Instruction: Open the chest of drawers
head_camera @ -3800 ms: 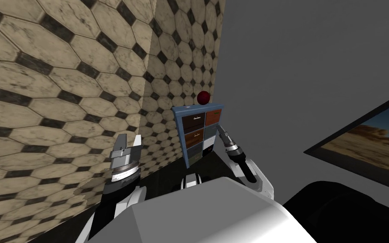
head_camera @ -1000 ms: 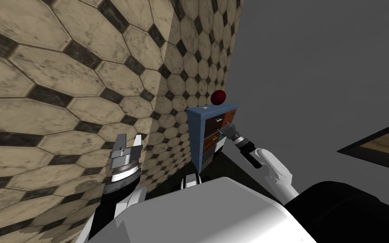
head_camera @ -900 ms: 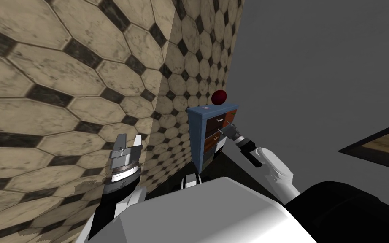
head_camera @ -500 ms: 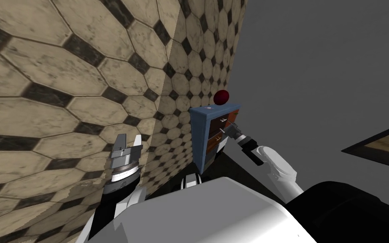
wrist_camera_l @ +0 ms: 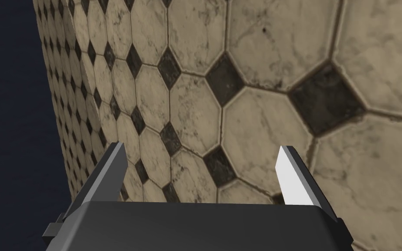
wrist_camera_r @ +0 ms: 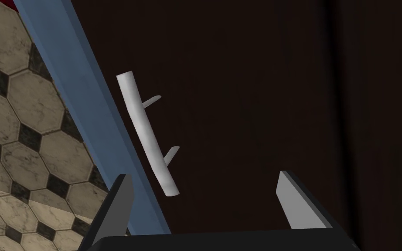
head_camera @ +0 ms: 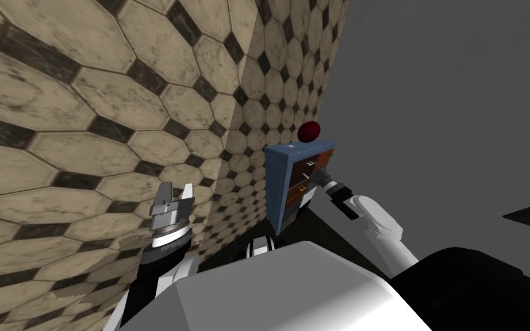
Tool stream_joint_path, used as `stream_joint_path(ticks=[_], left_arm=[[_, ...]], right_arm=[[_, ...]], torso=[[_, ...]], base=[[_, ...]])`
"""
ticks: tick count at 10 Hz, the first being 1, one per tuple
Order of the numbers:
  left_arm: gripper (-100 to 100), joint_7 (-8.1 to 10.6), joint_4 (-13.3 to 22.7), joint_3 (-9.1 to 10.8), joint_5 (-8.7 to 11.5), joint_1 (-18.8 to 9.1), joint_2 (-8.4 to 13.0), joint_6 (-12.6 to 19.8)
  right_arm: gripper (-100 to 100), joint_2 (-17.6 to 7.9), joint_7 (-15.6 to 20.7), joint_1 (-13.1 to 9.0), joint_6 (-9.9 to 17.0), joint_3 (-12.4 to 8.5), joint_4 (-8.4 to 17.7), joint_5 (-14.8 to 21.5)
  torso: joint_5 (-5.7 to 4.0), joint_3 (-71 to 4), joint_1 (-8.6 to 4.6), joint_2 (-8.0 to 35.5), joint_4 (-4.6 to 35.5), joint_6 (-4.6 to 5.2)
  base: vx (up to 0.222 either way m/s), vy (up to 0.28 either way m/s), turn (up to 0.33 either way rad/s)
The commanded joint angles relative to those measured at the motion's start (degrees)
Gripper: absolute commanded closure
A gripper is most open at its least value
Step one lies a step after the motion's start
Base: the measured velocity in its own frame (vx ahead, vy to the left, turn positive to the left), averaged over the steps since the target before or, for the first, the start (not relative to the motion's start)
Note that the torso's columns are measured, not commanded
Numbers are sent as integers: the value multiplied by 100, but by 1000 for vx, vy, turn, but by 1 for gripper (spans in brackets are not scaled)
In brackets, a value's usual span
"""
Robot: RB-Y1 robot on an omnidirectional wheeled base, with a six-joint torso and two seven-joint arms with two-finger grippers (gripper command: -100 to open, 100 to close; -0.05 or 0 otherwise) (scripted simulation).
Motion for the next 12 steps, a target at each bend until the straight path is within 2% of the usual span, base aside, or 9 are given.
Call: stream_joint_path(ticks=[1, 6, 7, 8, 12], left_arm=[[0, 0, 0, 0, 0, 0, 0, 0], [0, 0, 0, 0, 0, 1, 0, 0], [0, 0, 0, 1, 0, 1, 0, 0], [0, 0, 0, 1, 0, 2, 1, 0], [0, 0, -1, 3, 0, 5, 2, -1]], right_arm=[[-100, -185, -35, -177, 100, -178, 376, 1], [-100, -516, -37, -628, 221, -509, 1242, -14], [-100, -435, 5, -581, 156, -470, 1171, -19], [100, -383, -36, -447, 173, -376, 912, -8], [100, -119, -35, -87, 76, -112, 229, 4]], torso=[[0, -8, -8, -12, -3, 3], [0, -17, -4, -26, -8, -1], [1, -22, -12, -32, -6, -13], [-2, -31, -18, -50, -12, -3], [-2, -17, -7, -26, -8, -2]], base=[[-118, 25, 227], [-100, 41, 226], [-52, 15, 34], [67, -42, -319], [122, -52, -247]])
